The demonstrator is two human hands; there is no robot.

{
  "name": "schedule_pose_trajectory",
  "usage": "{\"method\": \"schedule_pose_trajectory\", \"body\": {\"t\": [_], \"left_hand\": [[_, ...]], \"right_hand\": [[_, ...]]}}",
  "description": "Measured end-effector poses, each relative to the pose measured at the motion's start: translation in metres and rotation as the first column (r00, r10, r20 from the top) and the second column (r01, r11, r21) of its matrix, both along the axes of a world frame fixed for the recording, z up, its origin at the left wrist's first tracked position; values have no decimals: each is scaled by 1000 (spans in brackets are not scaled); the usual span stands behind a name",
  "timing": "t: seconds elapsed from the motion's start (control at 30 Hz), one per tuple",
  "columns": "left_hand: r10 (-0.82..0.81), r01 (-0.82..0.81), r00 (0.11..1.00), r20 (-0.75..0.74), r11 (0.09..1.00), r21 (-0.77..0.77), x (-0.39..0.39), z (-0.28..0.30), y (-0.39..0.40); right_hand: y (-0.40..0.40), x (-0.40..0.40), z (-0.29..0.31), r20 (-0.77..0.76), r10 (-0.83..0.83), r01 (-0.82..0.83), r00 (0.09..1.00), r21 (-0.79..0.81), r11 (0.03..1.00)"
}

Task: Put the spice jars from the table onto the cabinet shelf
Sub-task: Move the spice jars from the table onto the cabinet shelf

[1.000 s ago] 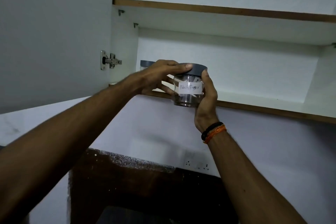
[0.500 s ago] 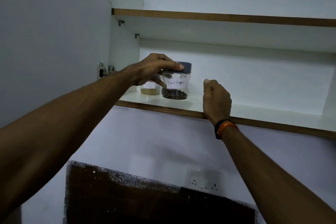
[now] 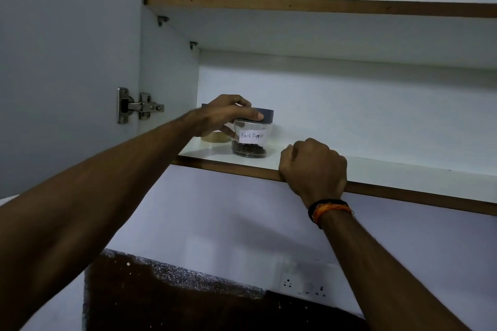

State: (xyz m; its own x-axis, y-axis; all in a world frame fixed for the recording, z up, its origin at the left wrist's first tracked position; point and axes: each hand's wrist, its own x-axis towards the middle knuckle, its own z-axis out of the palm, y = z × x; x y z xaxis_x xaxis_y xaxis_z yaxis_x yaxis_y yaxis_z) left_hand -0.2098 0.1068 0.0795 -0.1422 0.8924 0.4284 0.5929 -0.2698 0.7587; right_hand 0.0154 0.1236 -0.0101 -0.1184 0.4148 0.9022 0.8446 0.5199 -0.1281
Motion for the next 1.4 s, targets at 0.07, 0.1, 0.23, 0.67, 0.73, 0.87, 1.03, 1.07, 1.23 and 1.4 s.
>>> {"method": "schedule_pose_trajectory", "body": {"t": [0.07,0.1,0.23,0.67,0.73,0.87,1.03,1.07,1.23,1.4], "left_hand": [[46,-32,984,-174,996,86,-3,5,5],[98,-54,949,-301,987,151,-4,10,6],[203,-56,760,-617,967,249,-8,31,11],[255,-133,639,-726,966,222,-29,26,54],[271,-147,639,-720,962,231,-30,25,59],[297,-174,611,-733,955,242,-32,24,66],[318,-196,588,-744,948,250,-34,22,73],[324,-204,589,-740,946,252,-34,21,74],[341,-230,612,-713,940,252,-36,16,77],[327,-255,625,-709,944,211,-32,17,74]], "right_hand": [[1,0,-1,-18,16,-15,1000,38,999],[2,0,-2,-23,25,-24,999,50,998],[5,-1,-3,-12,44,-43,999,65,997],[8,-2,-7,-49,96,-85,994,194,977],[9,-2,-7,-49,100,-88,994,211,973],[9,-2,-7,-51,116,-102,992,226,969],[10,-2,-8,-45,130,-116,991,238,964],[11,-2,-8,-41,128,-115,991,242,964],[11,-3,-8,-49,117,-101,992,243,965],[11,-3,-8,-40,103,-91,994,222,971]]}}
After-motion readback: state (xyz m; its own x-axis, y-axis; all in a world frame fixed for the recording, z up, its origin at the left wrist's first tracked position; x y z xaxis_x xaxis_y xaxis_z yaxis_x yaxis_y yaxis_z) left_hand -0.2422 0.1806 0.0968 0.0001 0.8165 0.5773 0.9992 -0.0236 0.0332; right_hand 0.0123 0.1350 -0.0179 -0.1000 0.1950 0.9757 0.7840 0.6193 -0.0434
